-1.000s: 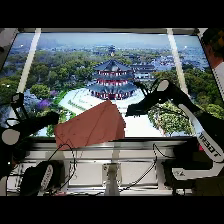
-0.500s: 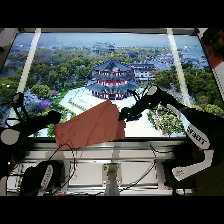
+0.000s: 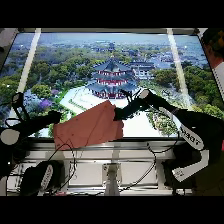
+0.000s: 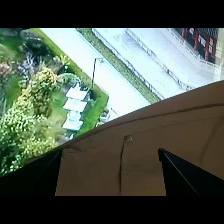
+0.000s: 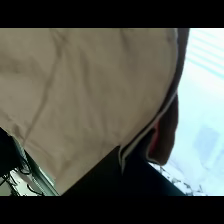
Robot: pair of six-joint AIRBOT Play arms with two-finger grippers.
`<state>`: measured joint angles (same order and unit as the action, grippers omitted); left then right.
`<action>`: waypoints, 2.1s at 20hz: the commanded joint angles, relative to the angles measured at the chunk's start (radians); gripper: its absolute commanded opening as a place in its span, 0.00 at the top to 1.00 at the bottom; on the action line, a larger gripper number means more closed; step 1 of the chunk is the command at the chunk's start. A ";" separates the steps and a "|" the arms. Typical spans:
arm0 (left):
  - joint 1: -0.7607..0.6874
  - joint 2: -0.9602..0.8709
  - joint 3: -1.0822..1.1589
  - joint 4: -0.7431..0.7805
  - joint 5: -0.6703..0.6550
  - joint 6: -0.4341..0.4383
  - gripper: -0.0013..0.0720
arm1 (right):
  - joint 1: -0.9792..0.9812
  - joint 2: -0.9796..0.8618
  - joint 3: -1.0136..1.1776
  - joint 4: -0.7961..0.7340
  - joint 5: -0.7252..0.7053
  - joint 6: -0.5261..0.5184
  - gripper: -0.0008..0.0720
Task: Fold the clothes and pants, and hang the long-sleeved shirts on hangers.
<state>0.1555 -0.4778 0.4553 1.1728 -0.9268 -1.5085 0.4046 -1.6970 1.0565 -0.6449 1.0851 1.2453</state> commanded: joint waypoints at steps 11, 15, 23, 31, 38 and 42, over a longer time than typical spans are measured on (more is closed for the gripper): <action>0.000 0.000 0.000 0.000 0.299 0.002 0.03 | -0.255 0.118 0.314 -0.109 -0.138 -0.050 0.98; 0.000 -0.001 0.000 0.001 0.299 0.005 0.03 | -0.481 0.196 0.357 -0.255 -0.145 0.012 0.98; 0.000 -0.028 0.000 0.012 0.298 0.005 0.03 | -1.002 0.315 0.357 -0.349 -0.205 0.089 0.98; 0.000 -0.065 0.000 0.011 0.300 0.005 0.03 | -1.260 0.375 0.351 -0.956 0.141 0.815 0.98; 0.000 -0.065 0.000 0.004 0.310 0.005 0.03 | -1.251 0.369 0.254 -0.951 0.213 0.731 0.07; 0.000 -0.065 0.000 0.004 0.310 0.005 0.03 | -1.251 0.373 0.255 -0.949 0.203 0.665 0.06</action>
<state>0.1555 -0.5419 0.4553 1.1790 -0.6189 -1.5040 -0.8455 -1.3251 1.3186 -1.5837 1.2797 1.9472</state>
